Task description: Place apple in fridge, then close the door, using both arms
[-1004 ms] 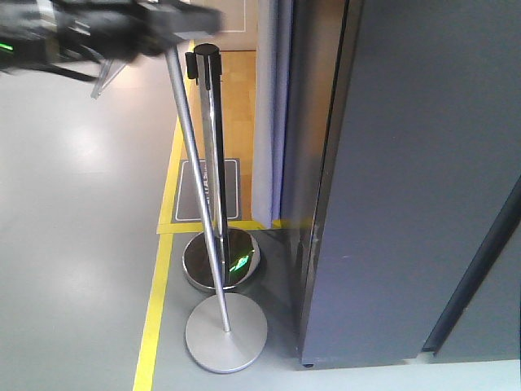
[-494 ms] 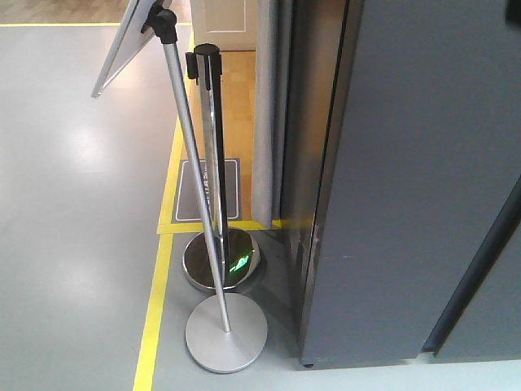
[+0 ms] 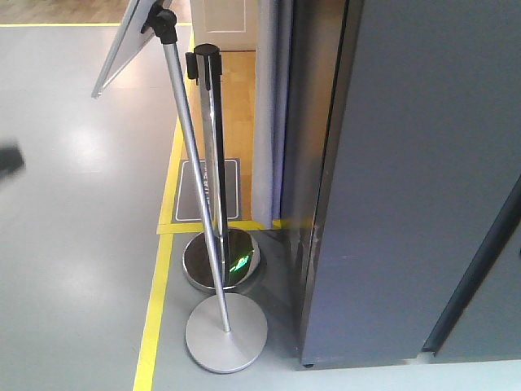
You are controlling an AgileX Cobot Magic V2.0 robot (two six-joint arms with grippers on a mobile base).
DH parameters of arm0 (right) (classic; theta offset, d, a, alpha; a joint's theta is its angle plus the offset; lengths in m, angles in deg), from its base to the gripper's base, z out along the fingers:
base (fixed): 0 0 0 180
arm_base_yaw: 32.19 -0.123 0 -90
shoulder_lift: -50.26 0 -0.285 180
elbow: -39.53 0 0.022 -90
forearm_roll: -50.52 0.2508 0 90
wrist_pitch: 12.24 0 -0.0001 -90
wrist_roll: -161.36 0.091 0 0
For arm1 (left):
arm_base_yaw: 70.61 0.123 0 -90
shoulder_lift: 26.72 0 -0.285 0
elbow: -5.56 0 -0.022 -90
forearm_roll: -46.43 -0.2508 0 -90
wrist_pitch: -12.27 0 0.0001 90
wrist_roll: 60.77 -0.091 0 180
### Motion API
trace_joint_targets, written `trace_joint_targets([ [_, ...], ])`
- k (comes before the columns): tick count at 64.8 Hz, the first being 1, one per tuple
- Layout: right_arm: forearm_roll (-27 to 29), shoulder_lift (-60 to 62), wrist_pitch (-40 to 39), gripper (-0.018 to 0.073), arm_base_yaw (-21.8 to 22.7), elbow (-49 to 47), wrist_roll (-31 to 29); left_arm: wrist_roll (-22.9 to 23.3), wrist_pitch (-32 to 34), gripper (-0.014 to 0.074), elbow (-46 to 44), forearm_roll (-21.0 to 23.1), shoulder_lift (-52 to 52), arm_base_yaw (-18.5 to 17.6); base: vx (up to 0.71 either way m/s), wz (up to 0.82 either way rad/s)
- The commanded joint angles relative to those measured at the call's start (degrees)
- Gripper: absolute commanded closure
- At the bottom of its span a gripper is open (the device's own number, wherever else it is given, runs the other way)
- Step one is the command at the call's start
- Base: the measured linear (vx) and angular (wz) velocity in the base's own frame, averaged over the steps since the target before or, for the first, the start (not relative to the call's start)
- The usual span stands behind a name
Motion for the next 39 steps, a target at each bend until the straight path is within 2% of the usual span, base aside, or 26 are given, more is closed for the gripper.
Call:
trace_joint_targets([
  [1,2.06,1.5,-1.77,0.0564,0.2,1.71,0.05,-0.18,-6.66,0.0603,6.14,-0.06,-4.11,-0.34,0.0,0.0],
  [8,2.06,2.46,0.71,0.0564,0.2,3.31,0.05,1.52,-9.44,0.0603,12.11,0.1,-6.6,-0.34,0.0,0.0],
  [16,2.07,2.46,4.32,0.0564,0.1,3.31,0.05,2.22,-9.4,0.0603,14.03,0.47,-7.01,-0.34,0.0,0.0],
  [24,1.97,2.46,5.54,0.0564,-2.51,3.31,0.05,2.22,-7.31,0.0603,14.03,2.6,-7.01,-0.34,0.0,0.0],
  [33,1.9,2.46,6.51,0.0564,-2.54,3.31,0.05,2.22,-4.12,0.0603,14.03,6.74,-7.01,-0.34,0.0,0.0],
  [39,1.9,2.46,6.67,0.0564,-2.54,3.31,0.05,2.22,-1.36,0.0603,14.03,6.5,-7.01,-0.34,0.0,0.0],
])
